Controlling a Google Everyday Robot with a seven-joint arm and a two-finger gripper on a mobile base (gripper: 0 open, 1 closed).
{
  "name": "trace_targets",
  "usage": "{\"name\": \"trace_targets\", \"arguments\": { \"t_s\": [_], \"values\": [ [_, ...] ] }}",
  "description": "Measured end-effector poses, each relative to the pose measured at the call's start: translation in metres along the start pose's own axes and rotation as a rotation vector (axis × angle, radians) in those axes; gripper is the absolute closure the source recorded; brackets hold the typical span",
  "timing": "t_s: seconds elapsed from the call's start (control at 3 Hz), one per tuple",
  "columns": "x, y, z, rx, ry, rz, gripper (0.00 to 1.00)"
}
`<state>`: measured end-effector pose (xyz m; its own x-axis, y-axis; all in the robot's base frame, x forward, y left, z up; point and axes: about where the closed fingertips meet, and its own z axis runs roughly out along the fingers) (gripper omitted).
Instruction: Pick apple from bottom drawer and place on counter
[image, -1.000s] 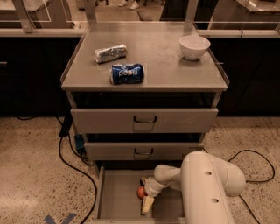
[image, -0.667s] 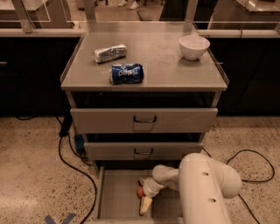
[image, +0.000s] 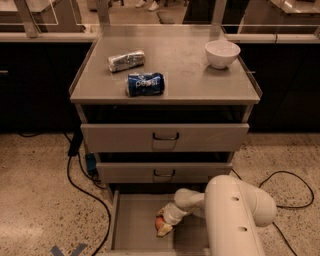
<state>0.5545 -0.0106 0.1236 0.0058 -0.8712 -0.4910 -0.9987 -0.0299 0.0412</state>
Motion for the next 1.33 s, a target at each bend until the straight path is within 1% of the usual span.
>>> {"name": "trace_targets", "arguments": {
  "t_s": [0.33,0.67,1.0,1.33],
  "values": [
    [0.0,0.0,0.0,0.0,0.0,0.0,0.66],
    [0.0,0.0001,0.0001,0.0,0.0,0.0,0.95],
    [0.0,0.0002,0.0001,0.0,0.0,0.0,1.0],
    [-0.0002,0.0022,-0.0004,-0.003,0.001,0.002,1.0]
  ]
}}
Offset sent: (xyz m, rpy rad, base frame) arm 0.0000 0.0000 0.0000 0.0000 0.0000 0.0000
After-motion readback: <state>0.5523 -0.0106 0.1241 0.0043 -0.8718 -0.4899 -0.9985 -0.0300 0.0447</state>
